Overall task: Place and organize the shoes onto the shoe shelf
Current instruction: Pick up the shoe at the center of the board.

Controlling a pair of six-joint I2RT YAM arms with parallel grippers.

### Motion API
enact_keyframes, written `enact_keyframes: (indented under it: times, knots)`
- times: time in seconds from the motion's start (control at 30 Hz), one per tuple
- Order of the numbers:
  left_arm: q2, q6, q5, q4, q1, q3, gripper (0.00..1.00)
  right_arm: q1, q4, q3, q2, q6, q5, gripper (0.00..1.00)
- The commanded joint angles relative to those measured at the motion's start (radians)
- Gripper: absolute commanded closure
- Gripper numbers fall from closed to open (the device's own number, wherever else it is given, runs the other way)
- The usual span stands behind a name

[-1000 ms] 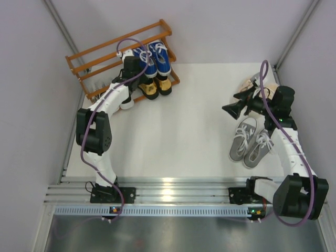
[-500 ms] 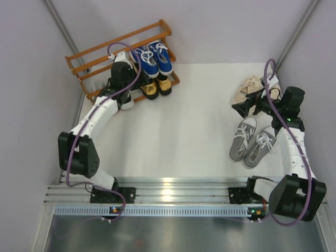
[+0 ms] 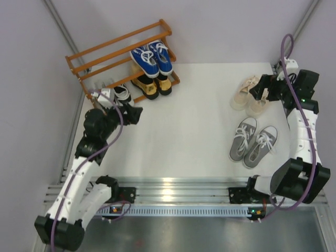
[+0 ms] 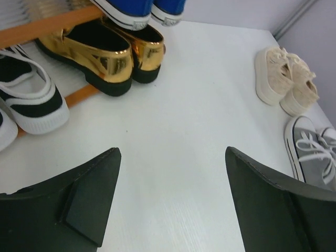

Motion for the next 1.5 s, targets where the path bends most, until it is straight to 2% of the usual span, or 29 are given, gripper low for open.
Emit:
enact_keyframes:
  times: [0.0,0.13,0.27,0.43,0.57,0.73,0.9,1.03,1.27,1.47]
  knots:
    - [-0.183,0.036,0.107,0.076,0.002,-0.144,0.13,-0.021,-0.113,0.097,0.059,0.078,0.146,0.01]
    - [-0.355,0.045,0.116,0.064,0.002,-0.287,0.10,-0.022,-0.155,0.149,0.143,0.098,0.221,0.01]
    - [-0.427,0.048,0.151,0.073,0.001,-0.309,0.09,-0.021,-0.168,0.194,0.241,0.072,0.310,0.01]
    - [-0.414,0.049,0.171,0.065,0.001,-0.306,0.10,-0.022,-0.127,0.197,0.318,0.014,0.438,0.01]
    - [-0.411,0.049,0.174,0.051,0.001,-0.303,0.10,-0.031,-0.107,0.226,0.384,-0.032,0.433,0.01]
    - [-0.408,0.049,0.173,0.038,0.001,-0.303,0.10,-0.022,-0.176,0.340,0.430,-0.169,0.217,0.05]
    - [-0.401,0.051,0.173,0.035,0.001,-0.304,0.10,0.012,-0.164,0.429,0.527,-0.120,0.226,0.07]
    - [-0.398,0.052,0.177,0.035,0.001,-0.306,0.10,0.044,-0.155,0.505,0.614,-0.107,0.278,0.08]
    - [-0.386,0.062,0.174,0.031,0.001,-0.307,0.10,0.151,-0.129,0.547,0.720,-0.124,0.484,0.09]
    - [-0.380,0.057,0.183,0.031,0.001,-0.309,0.10,0.188,-0.110,0.545,0.774,-0.130,0.577,0.17]
